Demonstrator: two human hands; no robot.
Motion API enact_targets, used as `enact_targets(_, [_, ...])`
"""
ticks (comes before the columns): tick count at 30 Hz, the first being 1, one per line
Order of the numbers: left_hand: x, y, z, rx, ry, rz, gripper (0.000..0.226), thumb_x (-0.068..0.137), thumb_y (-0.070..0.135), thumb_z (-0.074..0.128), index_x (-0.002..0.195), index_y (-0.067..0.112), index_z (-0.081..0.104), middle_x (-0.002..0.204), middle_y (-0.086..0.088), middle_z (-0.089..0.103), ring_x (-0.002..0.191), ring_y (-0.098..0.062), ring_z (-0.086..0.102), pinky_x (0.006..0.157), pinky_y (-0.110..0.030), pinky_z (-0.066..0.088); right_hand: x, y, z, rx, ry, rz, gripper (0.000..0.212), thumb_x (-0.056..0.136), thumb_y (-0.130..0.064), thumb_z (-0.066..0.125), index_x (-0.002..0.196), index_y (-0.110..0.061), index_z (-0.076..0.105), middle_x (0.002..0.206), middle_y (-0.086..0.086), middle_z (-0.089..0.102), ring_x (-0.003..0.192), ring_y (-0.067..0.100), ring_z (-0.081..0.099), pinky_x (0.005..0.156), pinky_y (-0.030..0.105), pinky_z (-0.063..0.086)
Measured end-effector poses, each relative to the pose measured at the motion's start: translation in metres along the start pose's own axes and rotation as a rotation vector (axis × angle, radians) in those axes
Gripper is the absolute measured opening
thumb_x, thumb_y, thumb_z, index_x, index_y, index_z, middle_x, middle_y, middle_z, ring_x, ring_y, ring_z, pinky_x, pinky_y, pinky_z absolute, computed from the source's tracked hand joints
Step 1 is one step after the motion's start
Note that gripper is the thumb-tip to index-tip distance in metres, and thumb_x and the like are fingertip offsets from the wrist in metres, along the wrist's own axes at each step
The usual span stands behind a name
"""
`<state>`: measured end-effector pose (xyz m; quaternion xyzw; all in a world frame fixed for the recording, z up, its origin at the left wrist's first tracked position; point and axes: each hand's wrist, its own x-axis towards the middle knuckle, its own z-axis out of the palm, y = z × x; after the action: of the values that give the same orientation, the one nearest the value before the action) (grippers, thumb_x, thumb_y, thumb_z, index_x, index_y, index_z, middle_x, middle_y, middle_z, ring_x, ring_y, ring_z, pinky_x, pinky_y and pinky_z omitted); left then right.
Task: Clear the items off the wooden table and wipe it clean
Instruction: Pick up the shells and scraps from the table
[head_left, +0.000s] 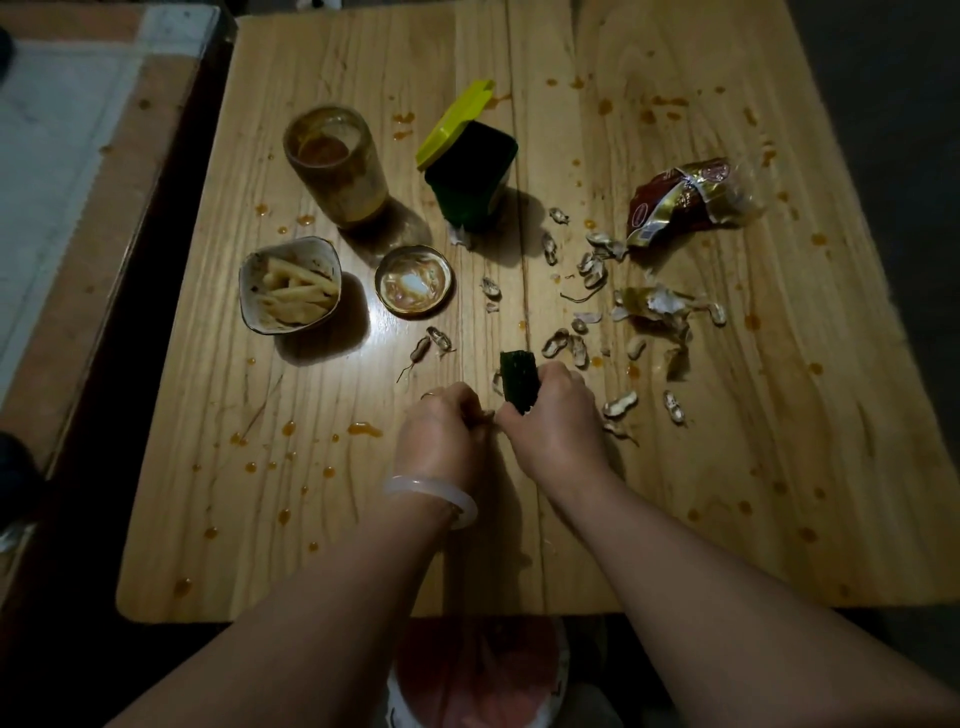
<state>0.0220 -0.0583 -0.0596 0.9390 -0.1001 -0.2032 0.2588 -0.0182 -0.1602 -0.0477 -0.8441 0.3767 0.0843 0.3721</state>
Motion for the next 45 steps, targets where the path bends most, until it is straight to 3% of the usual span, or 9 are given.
enact_targets(4, [-0.02,-0.007,-0.011,-0.193,-0.057,-0.099,0.01,0.084,0.014,0.064,0.081,0.018,0.056,0.08,0.002,0.061,0.074,-0.012,0.059,0.065,-0.025,0.051,-0.022,0.008,-0.011,0.074,-0.134,-0.074,0.049,0.085,-0.028,0.069,0.128,-0.017,0.048,0.119,-0.003,0.055,0.103,0.015,0.054,0.072,0.022,0.041])
enact_targets(11, [-0.074,-0.03,-0.029,-0.237,-0.24,-0.034,0.023,0.082,0.014,0.07,0.095,0.031,0.062,0.081,0.001,0.066,0.076,-0.015,0.065,0.066,-0.028,0.055,-0.085,0.019,-0.033,0.066,-0.447,-0.161,0.048,0.08,-0.024,0.071,0.117,-0.03,0.041,0.101,-0.005,0.054,0.075,0.007,0.054,0.049,0.013,0.037])
enact_targets(15, [-0.112,-0.05,-0.032,-0.168,-0.377,-0.054,0.022,0.085,0.017,0.067,0.086,0.037,0.058,0.085,0.006,0.066,0.078,-0.01,0.064,0.062,-0.022,0.051,-0.12,0.03,-0.026,0.056,-0.577,-0.119,0.045,0.077,-0.02,0.071,0.113,-0.026,0.045,0.096,0.001,0.059,0.076,0.013,0.058,0.054,0.023,0.047])
enact_targets(18, [-0.132,-0.062,-0.026,-0.035,-0.461,-0.076,0.017,0.087,0.018,0.064,0.099,0.028,0.06,0.094,0.004,0.066,0.084,-0.01,0.063,0.066,-0.024,0.053,-0.144,0.043,-0.008,-0.026,-0.626,-0.084,0.044,0.077,-0.02,0.072,0.11,-0.026,0.044,0.096,-0.001,0.059,0.085,0.014,0.06,0.063,0.027,0.053])
enact_targets(20, [-0.141,-0.068,-0.02,-0.002,-0.507,-0.089,0.021,0.086,0.017,0.062,0.106,0.023,0.063,0.1,0.0,0.067,0.091,-0.016,0.064,0.08,-0.034,0.055,-0.155,0.053,0.007,-0.082,-0.616,-0.081,0.042,0.076,-0.021,0.073,0.106,-0.027,0.044,0.097,-0.001,0.06,0.087,0.016,0.061,0.069,0.032,0.055])
enact_targets(23, [-0.151,-0.078,-0.008,0.019,-0.569,-0.081,0.031,0.085,0.02,0.062,0.116,0.025,0.063,0.108,-0.001,0.067,0.099,-0.018,0.063,0.087,-0.031,0.052,-0.165,0.065,0.028,-0.146,-0.584,-0.066,0.042,0.077,-0.018,0.072,0.108,-0.025,0.044,0.103,0.0,0.058,0.094,0.019,0.06,0.076,0.033,0.054])
enact_targets(30, [-0.152,-0.097,0.011,0.242,-0.625,-0.005,0.033,0.089,0.021,0.056,0.122,0.025,0.056,0.115,0.0,0.064,0.099,-0.016,0.063,0.073,-0.019,0.044,-0.167,0.085,0.05,-0.185,-0.661,0.033,0.035,0.083,-0.006,0.061,0.106,-0.026,0.044,0.106,-0.003,0.055,0.096,0.017,0.056,0.078,0.029,0.049])
enact_targets(35, [-0.144,-0.096,0.007,0.209,-0.503,0.02,0.03,0.088,0.014,0.057,0.115,0.026,0.061,0.109,0.005,0.065,0.097,-0.011,0.062,0.086,-0.023,0.051,-0.159,0.088,0.04,-0.148,-0.535,0.039,0.033,0.083,0.002,0.053,0.096,-0.028,0.058,0.107,-0.002,0.057,0.094,0.015,0.059,0.084,0.03,0.053])
enact_targets(45, [-0.116,-0.035,-0.012,0.048,-0.255,0.105,0.014,0.089,0.033,0.061,0.088,0.02,0.065,0.08,0.004,0.065,0.075,-0.011,0.062,0.068,-0.029,0.054,-0.128,0.056,0.007,0.089,-0.267,-0.023,0.02,0.086,-0.02,0.066,0.07,-0.029,0.059,0.069,-0.006,0.062,0.068,0.014,0.065,0.064,0.032,0.058])
